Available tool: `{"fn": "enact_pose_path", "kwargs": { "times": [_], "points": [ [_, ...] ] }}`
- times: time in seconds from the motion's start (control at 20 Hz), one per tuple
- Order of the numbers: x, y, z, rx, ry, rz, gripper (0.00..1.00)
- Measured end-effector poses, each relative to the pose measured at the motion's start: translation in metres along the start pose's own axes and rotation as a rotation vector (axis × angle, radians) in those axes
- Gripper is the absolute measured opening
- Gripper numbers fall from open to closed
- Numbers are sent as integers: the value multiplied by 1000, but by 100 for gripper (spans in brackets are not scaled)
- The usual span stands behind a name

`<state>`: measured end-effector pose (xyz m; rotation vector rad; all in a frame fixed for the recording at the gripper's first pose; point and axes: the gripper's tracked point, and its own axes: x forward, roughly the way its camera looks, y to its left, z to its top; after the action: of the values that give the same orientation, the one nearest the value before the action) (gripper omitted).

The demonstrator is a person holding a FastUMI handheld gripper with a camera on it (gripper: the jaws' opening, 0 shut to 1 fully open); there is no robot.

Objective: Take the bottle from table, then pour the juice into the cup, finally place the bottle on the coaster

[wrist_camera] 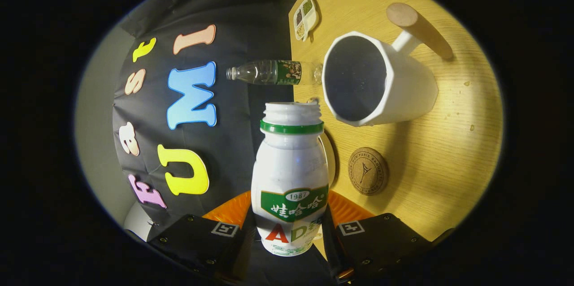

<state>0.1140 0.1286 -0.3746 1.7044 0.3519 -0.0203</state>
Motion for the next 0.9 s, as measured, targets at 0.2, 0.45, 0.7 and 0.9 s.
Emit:
{"fn": "enact_pose_path", "kwargs": {
  "times": [0.2, 0.45, 0.7, 0.9],
  "points": [
    [3, 5, 0, 10, -2, 1, 66],
    [4, 8, 1, 19, -6, 1, 66],
    [5, 10, 2, 37, -14, 0, 66],
    [5, 14, 4, 59, -23, 2, 66]
  ]
}}
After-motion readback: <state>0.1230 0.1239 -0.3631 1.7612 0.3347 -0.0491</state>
